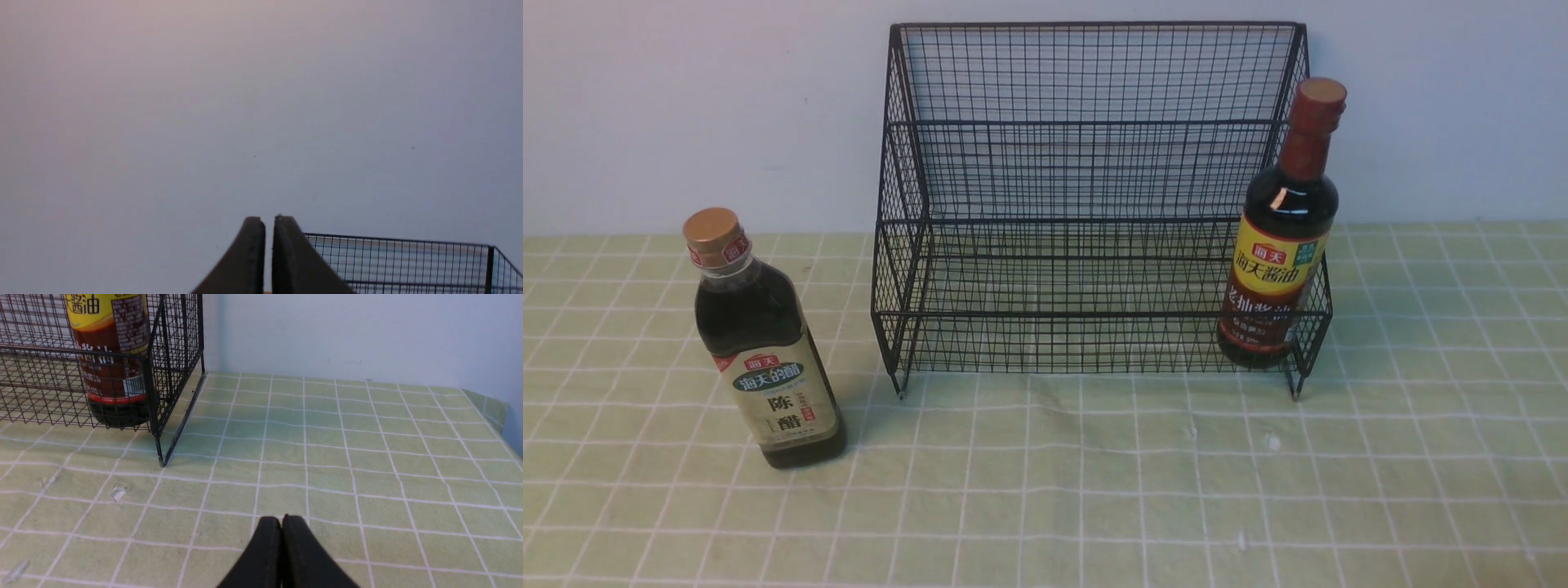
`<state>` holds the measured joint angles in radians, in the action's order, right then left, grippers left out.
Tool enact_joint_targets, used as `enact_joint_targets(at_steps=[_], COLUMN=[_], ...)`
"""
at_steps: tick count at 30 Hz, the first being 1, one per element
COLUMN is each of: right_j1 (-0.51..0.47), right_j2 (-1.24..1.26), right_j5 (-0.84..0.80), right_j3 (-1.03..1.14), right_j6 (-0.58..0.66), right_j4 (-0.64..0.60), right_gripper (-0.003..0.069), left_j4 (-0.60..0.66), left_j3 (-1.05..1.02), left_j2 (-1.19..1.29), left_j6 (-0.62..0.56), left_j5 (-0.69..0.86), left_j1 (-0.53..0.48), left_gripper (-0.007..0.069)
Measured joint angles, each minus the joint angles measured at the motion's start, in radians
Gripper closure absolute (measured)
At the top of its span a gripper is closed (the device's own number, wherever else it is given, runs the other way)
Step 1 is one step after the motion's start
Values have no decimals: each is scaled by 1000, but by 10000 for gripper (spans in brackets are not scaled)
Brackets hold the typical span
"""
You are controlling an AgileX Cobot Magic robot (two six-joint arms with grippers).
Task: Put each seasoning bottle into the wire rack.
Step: Use the left arm to grab the condiment bottle closest to it
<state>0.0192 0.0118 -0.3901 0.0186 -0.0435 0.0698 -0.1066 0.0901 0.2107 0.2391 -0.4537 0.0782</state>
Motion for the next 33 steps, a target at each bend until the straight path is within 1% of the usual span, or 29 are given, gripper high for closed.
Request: enact_joint_targets(at_steps=[1,2,4,5,6,7,9,10,12,14,17,20,22,23,24,26,28,33], right_j1=[0,0,0,0,0,0,0,0,0,0,0,0,0,0,0,0,0,0], right_j2=[0,0,0,0,0,0,0,0,0,0,0,0,0,0,0,0,0,0], right_j5=[0,0,0,0,0,0,0,0,0,0,0,0,0,0,0,0,0,0], right_j3=[0,0,0,0,0,0,0,0,0,0,0,0,0,0,0,0,0,0], right_j6=[0,0,0,0,0,0,0,0,0,0,0,0,0,0,0,0,0,0], right_j4=[0,0,0,0,0,0,0,0,0,0,0,0,0,0,0,0,0,0], right_gripper=[673,673,673,673,673,673,673,673,673,673,673,673,673,673,673,673,673,673], left_j4=[-25,-90,-167,-202,-208,-255,-285,-315,-331,-332,-314,-244,-199,-188,-152,-115,-104,-95], left_j3=[17,65,121,147,152,188,213,242,279,301,339,367,379,380,384,389,391,391], left_j2=[29,101,211,266,277,374,424,499,593,653,753,854,896,905,937,985,1018,1109], left_j6=[1,7,28,42,44,69,85,103,113,116,111,92,79,78,73,70,60,29], left_j5=[0,-1,-5,-7,-6,-21,-31,-52,-76,-84,-95,-99,-105,-106,-120,-160,-197,-252], left_j1=[0,0,0,0,0,0,0,0,0,0,0,0,0,0,0,0,0,0], left_gripper=[610,608,596,586,585,562,541,505,442,393,278,170,118,113,79,53,43,40])
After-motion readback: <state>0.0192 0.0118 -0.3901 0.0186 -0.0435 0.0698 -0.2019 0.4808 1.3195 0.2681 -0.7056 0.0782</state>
